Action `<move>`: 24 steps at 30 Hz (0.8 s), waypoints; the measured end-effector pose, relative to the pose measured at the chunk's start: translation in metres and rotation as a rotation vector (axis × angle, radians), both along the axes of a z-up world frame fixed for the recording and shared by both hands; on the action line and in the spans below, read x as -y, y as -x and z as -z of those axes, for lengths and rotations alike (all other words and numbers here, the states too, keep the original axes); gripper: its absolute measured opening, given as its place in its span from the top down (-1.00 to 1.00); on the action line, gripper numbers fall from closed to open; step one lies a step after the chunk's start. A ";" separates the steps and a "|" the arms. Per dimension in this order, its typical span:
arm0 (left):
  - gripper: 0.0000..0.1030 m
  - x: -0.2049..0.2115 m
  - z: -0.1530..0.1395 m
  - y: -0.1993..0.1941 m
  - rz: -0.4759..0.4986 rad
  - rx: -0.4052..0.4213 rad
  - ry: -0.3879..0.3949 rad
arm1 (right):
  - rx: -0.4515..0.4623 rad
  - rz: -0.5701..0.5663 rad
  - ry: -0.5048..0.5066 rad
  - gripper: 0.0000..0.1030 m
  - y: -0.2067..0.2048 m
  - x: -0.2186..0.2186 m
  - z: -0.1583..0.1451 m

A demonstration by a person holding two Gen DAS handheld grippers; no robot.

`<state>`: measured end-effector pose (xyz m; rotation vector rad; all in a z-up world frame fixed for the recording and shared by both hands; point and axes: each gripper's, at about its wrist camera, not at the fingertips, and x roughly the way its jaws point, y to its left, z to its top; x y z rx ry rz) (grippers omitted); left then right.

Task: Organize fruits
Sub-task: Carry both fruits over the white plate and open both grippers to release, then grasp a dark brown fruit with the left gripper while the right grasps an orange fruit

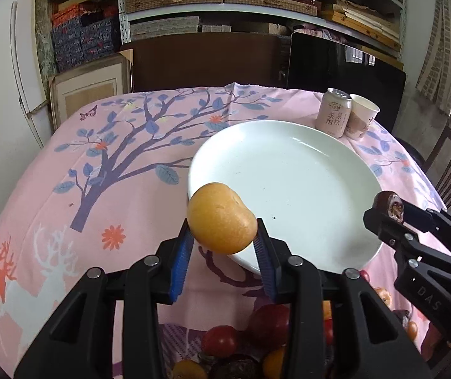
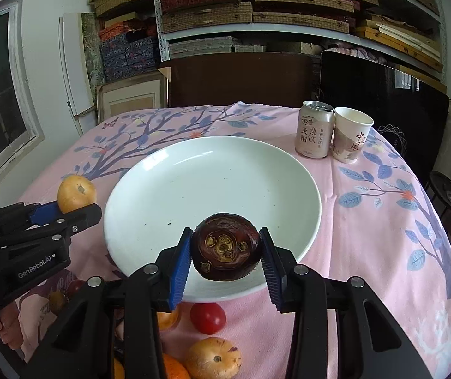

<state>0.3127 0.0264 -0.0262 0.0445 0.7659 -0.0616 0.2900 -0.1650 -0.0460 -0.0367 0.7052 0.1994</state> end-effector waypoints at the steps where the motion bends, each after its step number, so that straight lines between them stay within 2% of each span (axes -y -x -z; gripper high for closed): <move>1: 0.27 0.001 0.002 -0.002 0.014 0.002 -0.013 | 0.000 -0.008 0.003 0.18 -0.001 -0.002 0.000; 4: 0.26 0.001 0.007 -0.007 0.028 -0.024 0.023 | 0.008 -0.022 0.031 0.15 -0.002 -0.008 0.000; 5: 0.19 0.000 0.008 -0.009 0.026 -0.035 0.044 | 0.006 -0.038 0.025 0.14 -0.002 -0.009 0.000; 6: -0.31 -0.001 0.008 -0.008 0.025 -0.030 0.065 | 0.002 -0.046 0.029 -0.17 -0.002 -0.010 0.000; 7: -0.57 -0.002 0.005 -0.005 0.011 -0.002 0.053 | 0.014 -0.036 0.045 -0.59 0.000 -0.010 -0.002; 8: -0.90 -0.003 0.002 -0.002 -0.026 0.037 0.003 | 0.039 -0.033 0.060 -0.72 0.002 -0.008 -0.004; 9: -0.91 -0.003 -0.002 0.003 -0.039 0.081 -0.045 | 0.071 -0.044 0.072 -0.88 0.008 -0.006 -0.007; 11: -0.91 -0.006 -0.010 0.016 -0.011 0.140 -0.115 | 0.094 -0.056 0.081 -0.90 0.018 0.001 -0.013; 13: -0.91 -0.011 -0.014 0.027 0.002 0.148 -0.160 | 0.090 -0.064 0.076 -0.92 0.030 0.009 -0.016; 16: -0.91 -0.023 -0.017 0.052 0.023 0.134 -0.164 | 0.075 -0.066 0.059 -0.92 0.054 0.017 -0.017; 19: -0.91 -0.037 -0.012 0.094 0.074 0.107 -0.146 | 0.070 -0.102 0.041 -0.93 0.084 0.014 -0.013; 24: -0.91 -0.052 0.019 0.157 0.174 0.024 -0.147 | 0.060 -0.189 0.045 -0.93 0.112 -0.010 0.002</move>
